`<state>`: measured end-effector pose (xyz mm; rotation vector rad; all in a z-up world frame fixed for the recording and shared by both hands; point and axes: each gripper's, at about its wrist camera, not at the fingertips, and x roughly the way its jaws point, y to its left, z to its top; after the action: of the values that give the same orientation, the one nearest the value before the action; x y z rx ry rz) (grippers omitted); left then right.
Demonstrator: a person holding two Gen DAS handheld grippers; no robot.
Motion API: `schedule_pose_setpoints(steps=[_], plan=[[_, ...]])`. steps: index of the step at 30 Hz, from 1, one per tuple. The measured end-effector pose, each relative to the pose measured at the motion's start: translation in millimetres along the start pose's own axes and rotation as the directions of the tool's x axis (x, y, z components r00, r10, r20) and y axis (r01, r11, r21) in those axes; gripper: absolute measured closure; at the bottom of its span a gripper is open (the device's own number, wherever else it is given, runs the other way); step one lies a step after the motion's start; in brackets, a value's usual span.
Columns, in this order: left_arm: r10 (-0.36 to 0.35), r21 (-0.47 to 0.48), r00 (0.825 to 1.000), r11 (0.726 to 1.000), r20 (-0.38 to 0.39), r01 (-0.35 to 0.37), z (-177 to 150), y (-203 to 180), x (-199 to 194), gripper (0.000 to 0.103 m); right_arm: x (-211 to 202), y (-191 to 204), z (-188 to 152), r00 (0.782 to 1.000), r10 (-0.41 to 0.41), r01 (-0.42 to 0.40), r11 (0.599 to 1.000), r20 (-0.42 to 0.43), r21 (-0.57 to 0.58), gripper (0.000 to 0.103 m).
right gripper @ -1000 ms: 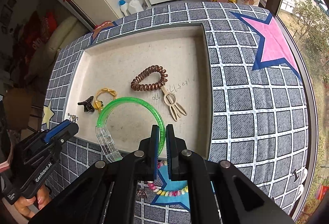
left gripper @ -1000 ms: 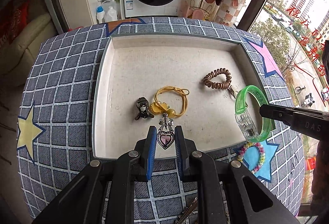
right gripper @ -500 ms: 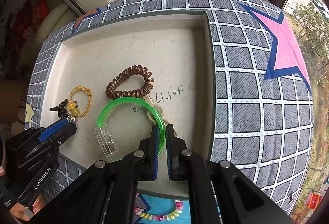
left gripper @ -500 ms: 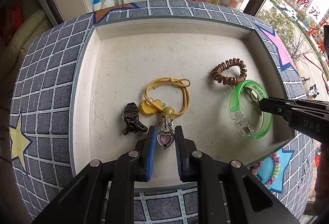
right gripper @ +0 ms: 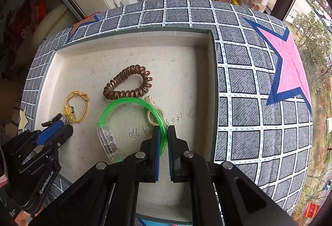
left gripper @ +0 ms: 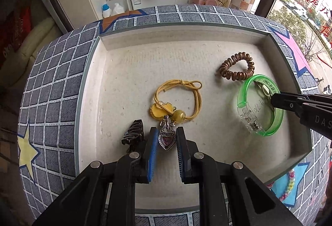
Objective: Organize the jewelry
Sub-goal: 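Open both grippers to release the pendant and bangle in the tray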
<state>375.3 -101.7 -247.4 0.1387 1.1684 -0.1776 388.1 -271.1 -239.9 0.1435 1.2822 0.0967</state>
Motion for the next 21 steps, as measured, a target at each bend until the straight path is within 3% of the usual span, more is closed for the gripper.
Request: schedule_pose_setpoints(steps=[12, 14, 15, 16, 21], plan=[[0.014, 0.002, 1.0, 1.0, 0.016, -0.014, -3.5, -0.4, -13.1, 0.072, -2.1, 0.0, -1.4, 1.0, 0.024, -0.024, 1.0, -0.005, 0.017, 0.092], [0.013, 0.001, 1.0, 1.0, 0.024, -0.013, -3.1, 0.2, -15.3, 0.072, -3.0, 0.1, -1.8, 0.999, 0.043, -0.043, 0.999, -0.002, 0.025, 0.077], [0.013, 0.002, 1.0, 1.0, 0.027, -0.013, -2.9, 0.2, -16.4, 0.072, -3.8, -0.3, -2.1, 0.999, 0.049, -0.049, 0.998, 0.0, 0.03, 0.057], [0.012, 0.003, 0.999, 1.0, 0.029, -0.012, -2.9, 0.1, -17.2, 0.072, -5.4, -0.4, -2.6, 0.999, 0.052, -0.052, 0.998, 0.008, 0.035, 0.049], [0.005, -0.005, 0.999, 1.0, 0.038, -0.005, -4.5, 1.0, -22.1, 0.072, -16.1, -0.9, -3.5, 0.996, 0.074, -0.076, 0.996, 0.04, 0.052, 0.049]])
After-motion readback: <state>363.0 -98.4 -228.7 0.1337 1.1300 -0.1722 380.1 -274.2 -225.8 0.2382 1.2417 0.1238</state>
